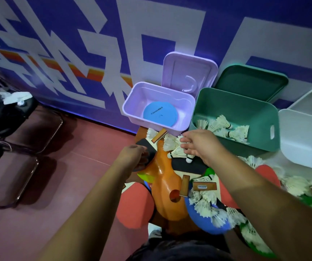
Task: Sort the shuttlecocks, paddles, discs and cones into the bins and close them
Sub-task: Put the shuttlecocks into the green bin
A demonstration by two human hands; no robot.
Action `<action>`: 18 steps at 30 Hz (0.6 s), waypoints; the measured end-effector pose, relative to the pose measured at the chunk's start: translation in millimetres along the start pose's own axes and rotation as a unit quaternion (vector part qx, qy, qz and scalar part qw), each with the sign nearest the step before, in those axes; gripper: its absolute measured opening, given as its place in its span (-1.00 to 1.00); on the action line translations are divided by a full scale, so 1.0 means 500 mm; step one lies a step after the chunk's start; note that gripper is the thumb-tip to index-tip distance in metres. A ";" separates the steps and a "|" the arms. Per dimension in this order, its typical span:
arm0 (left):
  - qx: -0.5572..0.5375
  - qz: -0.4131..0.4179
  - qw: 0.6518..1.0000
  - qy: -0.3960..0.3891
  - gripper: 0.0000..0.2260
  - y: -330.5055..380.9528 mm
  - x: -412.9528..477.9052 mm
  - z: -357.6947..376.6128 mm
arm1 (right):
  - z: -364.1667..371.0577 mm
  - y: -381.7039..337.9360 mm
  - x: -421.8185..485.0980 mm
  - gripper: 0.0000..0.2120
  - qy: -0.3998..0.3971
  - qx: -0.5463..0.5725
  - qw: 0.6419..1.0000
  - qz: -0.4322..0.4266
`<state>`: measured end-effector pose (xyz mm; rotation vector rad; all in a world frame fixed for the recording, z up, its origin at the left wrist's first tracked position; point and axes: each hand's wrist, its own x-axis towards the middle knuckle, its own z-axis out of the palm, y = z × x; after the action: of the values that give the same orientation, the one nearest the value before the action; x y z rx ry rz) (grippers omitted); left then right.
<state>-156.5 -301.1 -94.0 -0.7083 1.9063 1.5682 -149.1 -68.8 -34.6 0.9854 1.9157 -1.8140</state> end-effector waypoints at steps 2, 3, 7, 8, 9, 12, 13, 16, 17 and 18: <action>0.029 0.006 0.999 -0.017 -0.87 -0.018 0.000 0.017 | -0.017 0.023 0.001 -0.81 0.004 -0.011 1.000 0.007; 0.049 0.015 0.998 -0.025 -0.86 -0.024 -0.002 0.025 | -0.024 0.033 0.000 -0.81 0.005 -0.020 1.000 0.012; 0.095 0.042 0.994 -0.046 -0.82 -0.049 -0.002 0.049 | -0.041 0.076 -0.003 -0.84 -0.006 -0.053 0.998 0.030; 0.099 0.043 0.993 -0.046 -0.82 -0.055 -0.002 0.050 | -0.041 0.085 -0.005 -0.85 -0.009 -0.053 0.998 0.035; 0.097 0.044 0.993 -0.045 -0.82 -0.063 -0.002 0.050 | -0.040 0.093 -0.007 -0.87 -0.011 -0.055 0.998 0.038; 0.081 0.038 0.996 -0.027 -0.83 -0.084 -0.005 0.038 | -0.029 0.119 -0.017 -0.91 -0.026 -0.062 0.997 0.045; 0.074 0.034 0.997 -0.016 -0.83 -0.092 -0.007 0.030 | -0.025 0.126 -0.019 -0.91 -0.032 -0.066 0.996 0.045; 0.060 0.020 0.998 0.004 -0.83 -0.121 -0.013 0.001 | -0.009 0.137 -0.024 -0.90 -0.050 -0.084 0.994 0.045; 0.053 0.018 0.998 0.010 -0.83 -0.132 -0.016 -0.008 | -0.002 0.140 -0.024 -0.89 -0.056 -0.086 0.994 0.047; 0.041 0.016 0.999 0.017 -0.84 -0.143 -0.020 -0.016 | 0.006 0.143 -0.025 -0.89 -0.061 -0.086 0.993 0.049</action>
<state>-99.8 -321.0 -134.5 -0.6761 2.0032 1.4955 -93.1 -78.2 -79.9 0.8752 1.8784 -1.5874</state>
